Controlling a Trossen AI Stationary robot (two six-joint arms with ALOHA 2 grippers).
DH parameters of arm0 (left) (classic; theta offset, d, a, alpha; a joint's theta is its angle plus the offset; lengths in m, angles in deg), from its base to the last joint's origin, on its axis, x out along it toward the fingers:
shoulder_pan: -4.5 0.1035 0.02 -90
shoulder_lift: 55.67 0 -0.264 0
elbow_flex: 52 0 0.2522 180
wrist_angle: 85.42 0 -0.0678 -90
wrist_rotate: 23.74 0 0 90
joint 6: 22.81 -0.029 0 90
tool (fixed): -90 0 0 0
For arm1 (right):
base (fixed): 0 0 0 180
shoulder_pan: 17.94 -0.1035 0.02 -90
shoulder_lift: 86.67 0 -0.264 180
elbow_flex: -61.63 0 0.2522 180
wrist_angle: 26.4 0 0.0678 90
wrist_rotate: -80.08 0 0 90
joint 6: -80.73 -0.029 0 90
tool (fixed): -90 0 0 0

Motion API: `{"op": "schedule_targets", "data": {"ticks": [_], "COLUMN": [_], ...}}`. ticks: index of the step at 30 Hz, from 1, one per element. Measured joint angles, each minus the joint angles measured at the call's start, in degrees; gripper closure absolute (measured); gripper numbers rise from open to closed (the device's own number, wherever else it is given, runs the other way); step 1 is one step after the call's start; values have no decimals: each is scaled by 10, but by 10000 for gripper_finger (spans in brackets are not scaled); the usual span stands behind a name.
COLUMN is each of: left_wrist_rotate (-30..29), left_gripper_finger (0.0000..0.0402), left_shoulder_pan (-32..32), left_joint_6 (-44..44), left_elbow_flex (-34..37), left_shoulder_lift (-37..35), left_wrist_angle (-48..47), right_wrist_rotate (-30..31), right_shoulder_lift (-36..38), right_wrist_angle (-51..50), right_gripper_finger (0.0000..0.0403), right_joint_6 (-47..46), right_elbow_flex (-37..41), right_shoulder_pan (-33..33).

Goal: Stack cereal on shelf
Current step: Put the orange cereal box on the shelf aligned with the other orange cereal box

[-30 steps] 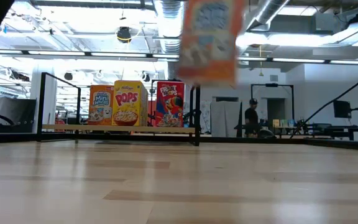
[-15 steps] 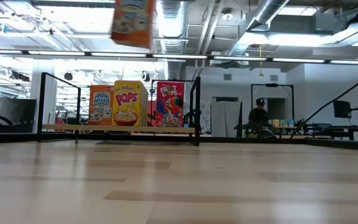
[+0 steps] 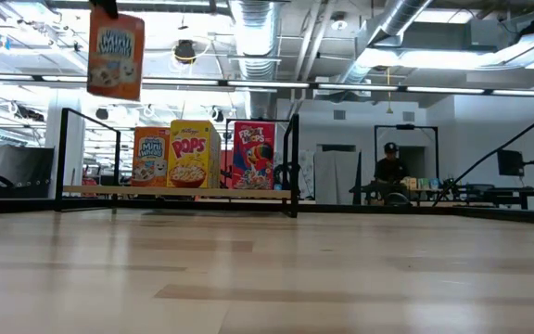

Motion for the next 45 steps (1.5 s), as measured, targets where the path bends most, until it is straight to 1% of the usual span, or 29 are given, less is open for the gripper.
{"op": "schedule_targets", "data": {"ticks": [4,8,10,14,18,22,26,31,36,40,43,45], "left_wrist_rotate": [14,62,75,93,137,162,210,234,267,278,282,281], "left_gripper_finger": [244,244,244,244,244,244,244,244,244,244,244,244], "left_shoulder_pan": [44,97,124,181,239,296,340,374,408,413,413,419], "left_joint_6": [-51,-128,-163,-212,-257,-301,-343,-386,-407,-418,-429,-451], "left_elbow_flex": [69,113,126,137,138,138,138,145,206,247,258,262], "left_shoulder_lift": [-43,-45,-36,-11,6,9,10,11,10,10,9,9], "left_wrist_angle": [52,85,96,112,142,172,175,177,222,272,302,303], "right_wrist_rotate": [0,1,1,1,1,1,1,1,1,1,0,0], "right_shoulder_lift": [0,0,0,0,0,0,0,0,0,0,0,0], "right_wrist_angle": [0,0,0,0,0,0,0,2,8,10,16,24], "right_gripper_finger": [171,171,171,171,171,171,171,171,171,171,171,171], "right_joint_6": [-16,-16,-16,-16,-16,-16,-16,-16,-17,-17,-17,-17], "right_elbow_flex": [0,0,0,0,0,0,0,0,0,0,0,0], "right_shoulder_pan": [0,0,0,0,0,0,0,0,0,0,0,0]}}
